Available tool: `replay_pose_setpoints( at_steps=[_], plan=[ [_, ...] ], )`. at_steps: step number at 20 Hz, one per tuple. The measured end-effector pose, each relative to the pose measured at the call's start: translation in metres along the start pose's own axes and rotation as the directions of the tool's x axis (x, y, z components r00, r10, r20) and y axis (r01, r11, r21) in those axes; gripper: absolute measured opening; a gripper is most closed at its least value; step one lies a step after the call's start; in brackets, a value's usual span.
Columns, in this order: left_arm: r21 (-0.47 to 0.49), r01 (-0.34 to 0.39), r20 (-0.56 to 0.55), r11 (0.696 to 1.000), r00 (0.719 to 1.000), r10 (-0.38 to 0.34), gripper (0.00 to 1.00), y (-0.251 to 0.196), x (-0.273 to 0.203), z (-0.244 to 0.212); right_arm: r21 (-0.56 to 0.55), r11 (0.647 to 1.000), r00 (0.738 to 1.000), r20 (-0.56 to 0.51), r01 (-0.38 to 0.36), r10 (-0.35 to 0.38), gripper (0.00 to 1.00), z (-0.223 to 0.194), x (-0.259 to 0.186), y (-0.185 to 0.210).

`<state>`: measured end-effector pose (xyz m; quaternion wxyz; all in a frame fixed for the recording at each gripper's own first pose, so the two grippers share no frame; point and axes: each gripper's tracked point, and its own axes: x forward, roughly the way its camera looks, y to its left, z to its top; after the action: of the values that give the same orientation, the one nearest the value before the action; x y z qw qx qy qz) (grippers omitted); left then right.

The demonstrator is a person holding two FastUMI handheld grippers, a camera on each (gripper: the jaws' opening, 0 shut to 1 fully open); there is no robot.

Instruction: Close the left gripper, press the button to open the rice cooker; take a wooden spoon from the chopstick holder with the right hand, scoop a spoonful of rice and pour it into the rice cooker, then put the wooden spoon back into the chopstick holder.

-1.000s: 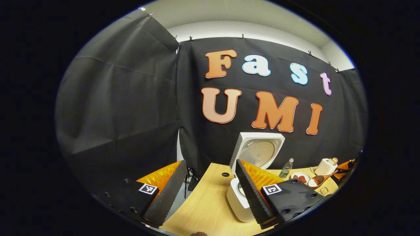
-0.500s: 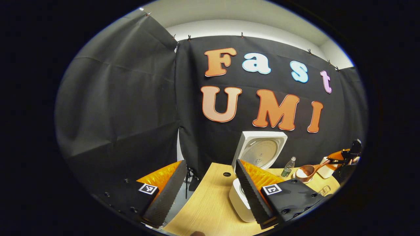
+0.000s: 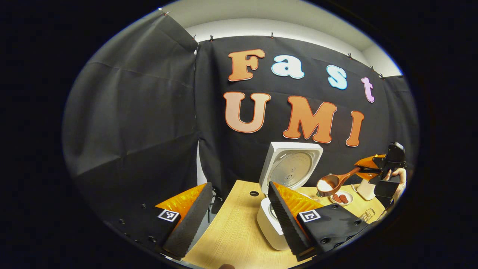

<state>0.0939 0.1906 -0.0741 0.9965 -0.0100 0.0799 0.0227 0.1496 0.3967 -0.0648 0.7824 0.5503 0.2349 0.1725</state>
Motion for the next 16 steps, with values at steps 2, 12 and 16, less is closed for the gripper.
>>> replay_pose_setpoints(
  at_steps=[2, 12, 16],
  plan=[
    [-0.007, 0.001, -0.004, 1.0, 1.0, -0.001, 1.0, 0.002, 0.001, -0.002, -0.048, 0.999, 1.0, 0.007, -0.006, 0.006, 0.15, -0.002, 0.002, 0.007],
    [0.0, -0.001, -0.006, 1.0, 1.0, 0.001, 1.0, 0.01, 0.005, -0.004, -0.268, 0.963, 0.998, 0.048, -0.034, 0.049, 0.15, -0.01, 0.002, 0.039],
    [0.0, 0.006, -0.008, 1.0, 1.0, -0.006, 1.0, 0.009, 0.004, -0.003, -0.295, 0.955, 0.998, 0.039, -0.031, 0.044, 0.15, -0.016, 0.005, 0.04]
  ],
)
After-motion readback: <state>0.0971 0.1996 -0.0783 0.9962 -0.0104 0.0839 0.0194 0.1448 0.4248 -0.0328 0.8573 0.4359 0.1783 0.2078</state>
